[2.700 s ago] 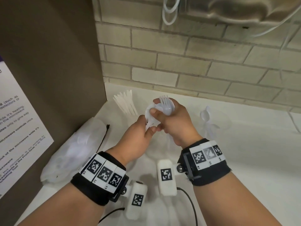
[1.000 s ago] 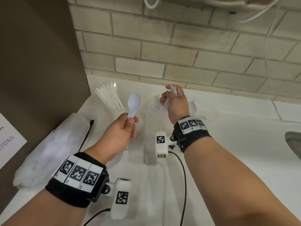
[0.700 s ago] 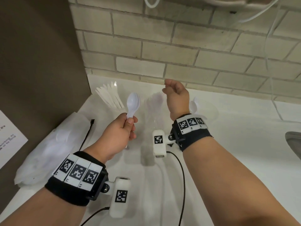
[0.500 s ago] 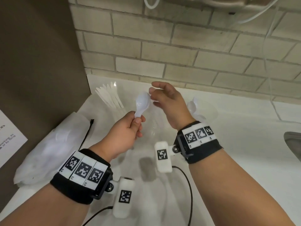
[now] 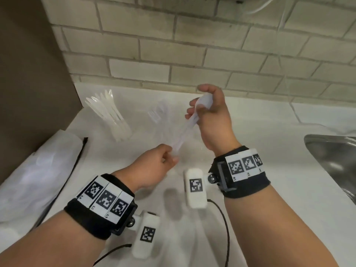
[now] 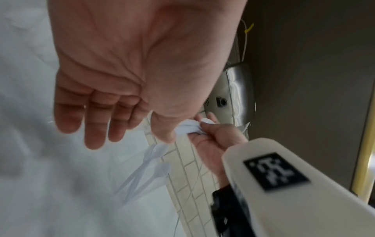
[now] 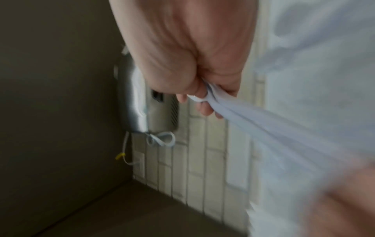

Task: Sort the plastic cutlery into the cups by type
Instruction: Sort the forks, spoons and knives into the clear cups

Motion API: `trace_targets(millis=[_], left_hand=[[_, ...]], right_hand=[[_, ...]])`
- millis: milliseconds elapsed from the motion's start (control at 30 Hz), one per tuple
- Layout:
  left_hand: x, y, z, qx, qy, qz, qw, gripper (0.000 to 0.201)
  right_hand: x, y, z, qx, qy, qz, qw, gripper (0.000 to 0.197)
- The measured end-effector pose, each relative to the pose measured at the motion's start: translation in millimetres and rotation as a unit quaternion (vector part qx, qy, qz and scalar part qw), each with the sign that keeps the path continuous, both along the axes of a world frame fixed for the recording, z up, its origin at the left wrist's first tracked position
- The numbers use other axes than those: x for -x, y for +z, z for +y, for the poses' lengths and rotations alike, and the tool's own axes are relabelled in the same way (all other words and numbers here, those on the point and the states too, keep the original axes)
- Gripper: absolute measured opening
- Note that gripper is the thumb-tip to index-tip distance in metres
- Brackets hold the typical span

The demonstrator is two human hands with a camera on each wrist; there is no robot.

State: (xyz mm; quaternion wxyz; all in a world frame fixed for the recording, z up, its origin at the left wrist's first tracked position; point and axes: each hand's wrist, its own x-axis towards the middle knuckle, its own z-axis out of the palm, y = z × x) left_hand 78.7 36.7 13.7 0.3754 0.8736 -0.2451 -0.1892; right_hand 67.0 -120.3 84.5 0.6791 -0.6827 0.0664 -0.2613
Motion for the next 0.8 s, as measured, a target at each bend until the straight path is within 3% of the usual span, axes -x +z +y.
trace_targets(millis=[100,167,267,333,400,467,533,567,667,733,800], left_hand=[[3.3,-7.6,1.7,-0.120,-0.067,-0.027,0.990,0.041],[3.2,-6.8,13.2,-0.200,-0.051,-0.094,0.974,0.042],[-0.6,3.6,43.2,-0.317,0.074,-0.184,0.927,0.051],[-19.7,-4.5,78.1,-0.380,0.168,-0.154,0.896,0.053],[-55.7,-36.4,127.6,-0.434,0.258,-0.106,0.856,0.061],[-111.5,-100.3,178.9,-0.472,0.267,-0.037,0.839,0.068],[-163.7,-168.8,211.5,-0.445,0.264,-0.063,0.853,0.074],[-170.4,-174.7,207.8,-0.418,0.272,-0.026,0.866,0.083],[-115.3,-79.9,163.6,-0.431,0.304,0.041,0.848,0.112],[-66.8,-25.2,136.8,-0.448,0.324,0.021,0.833,0.100],[-45.5,-6.0,122.6,-0.461,0.337,0.006,0.821,0.091]], right_hand=[[-6.6,27.3,-38.2,0.111,-0.124,-0.065,0.984,0.057],[-16.2,33.1,-60.4,0.154,-0.166,-0.086,0.970,0.059],[-32.9,18.0,-82.6,0.207,-0.185,-0.064,0.959,0.060],[-41.6,0.7,-92.1,0.225,-0.183,-0.023,0.957,0.057],[-46.4,-14.3,-97.4,0.239,-0.176,0.013,0.955,0.052],[-49.8,-25.9,-100.8,0.248,-0.159,0.057,0.954,0.047],[-52.6,-34.2,-101.8,0.270,-0.148,0.109,0.945,0.042],[-53.7,-37.1,-101.7,0.292,-0.147,0.137,0.935,0.040],[-55.9,-42.1,-100.3,0.341,-0.130,0.220,0.905,0.038],[-54.8,-41.6,-98.2,0.339,-0.128,0.243,0.900,0.040],[-52.3,-38.5,-95.3,0.352,-0.148,0.230,0.895,0.043]])
